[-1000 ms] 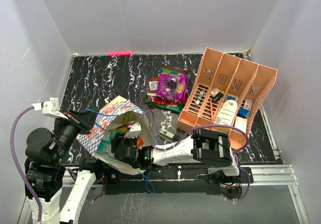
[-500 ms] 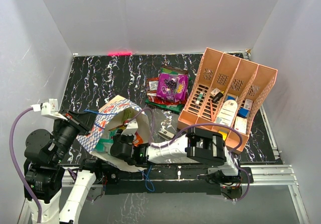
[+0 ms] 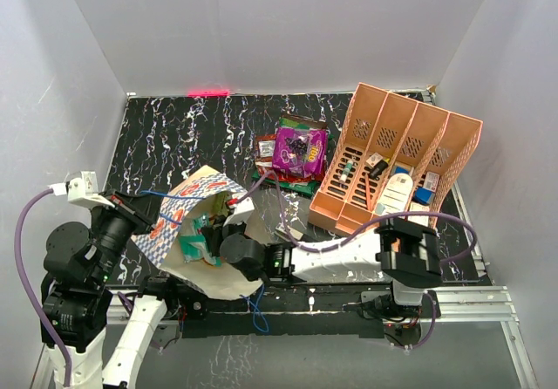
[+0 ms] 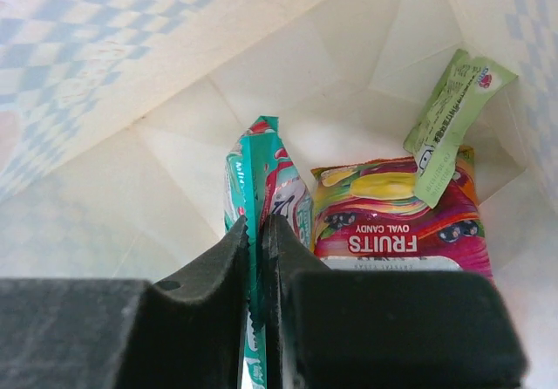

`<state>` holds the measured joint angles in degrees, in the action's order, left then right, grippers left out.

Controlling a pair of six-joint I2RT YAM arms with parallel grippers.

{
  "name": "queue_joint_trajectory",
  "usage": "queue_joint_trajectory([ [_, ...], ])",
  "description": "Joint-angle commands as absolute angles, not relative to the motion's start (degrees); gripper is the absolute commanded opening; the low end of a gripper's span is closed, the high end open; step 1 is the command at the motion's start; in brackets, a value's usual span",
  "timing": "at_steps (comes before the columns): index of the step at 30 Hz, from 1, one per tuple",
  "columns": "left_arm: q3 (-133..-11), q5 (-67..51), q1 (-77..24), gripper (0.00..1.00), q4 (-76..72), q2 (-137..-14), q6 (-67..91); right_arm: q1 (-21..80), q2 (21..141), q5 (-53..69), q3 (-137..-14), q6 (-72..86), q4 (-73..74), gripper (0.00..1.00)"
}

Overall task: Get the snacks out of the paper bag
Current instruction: Take out the snack from the paper bag.

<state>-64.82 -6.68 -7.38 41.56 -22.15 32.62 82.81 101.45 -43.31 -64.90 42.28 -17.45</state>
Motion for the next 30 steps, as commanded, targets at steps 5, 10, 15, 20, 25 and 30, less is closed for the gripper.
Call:
queue_joint_trajectory([
  [5, -66.5, -2.3, -7.6, 0.00, 42.3, -23.9, 33.2, 82.5, 88.9, -37.8, -59.1, 29.8, -23.9, 0.07],
  [10, -65.8, -0.5, -7.7, 0.00, 42.7, -24.0, 33.7, 82.5, 79.8, -32.5, -56.7, 20.4, -24.4, 0.07],
  [15, -65.5, 0.8, -7.6, 0.00, 43.1, -24.5, 34.2, 82.5, 70.5, -26.1, -53.9, 11.1, -25.1, 0.07],
  [20, -65.3, 2.2, -7.6, 0.00, 43.9, -24.7, 34.6, 82.5, 60.8, -19.1, -52.5, 3.3, -22.0, 0.07],
  [25, -64.9, 3.4, -7.6, 0.00, 44.4, -24.8, 35.1, 82.5, 53.5, -24.1, -52.3, -1.0, -19.6, 0.07],
  [30, -64.6, 3.4, -7.6, 0.00, 44.2, -25.3, 35.4, 82.5, 50.4, -40.7, -53.4, -6.2, -19.3, 0.07],
])
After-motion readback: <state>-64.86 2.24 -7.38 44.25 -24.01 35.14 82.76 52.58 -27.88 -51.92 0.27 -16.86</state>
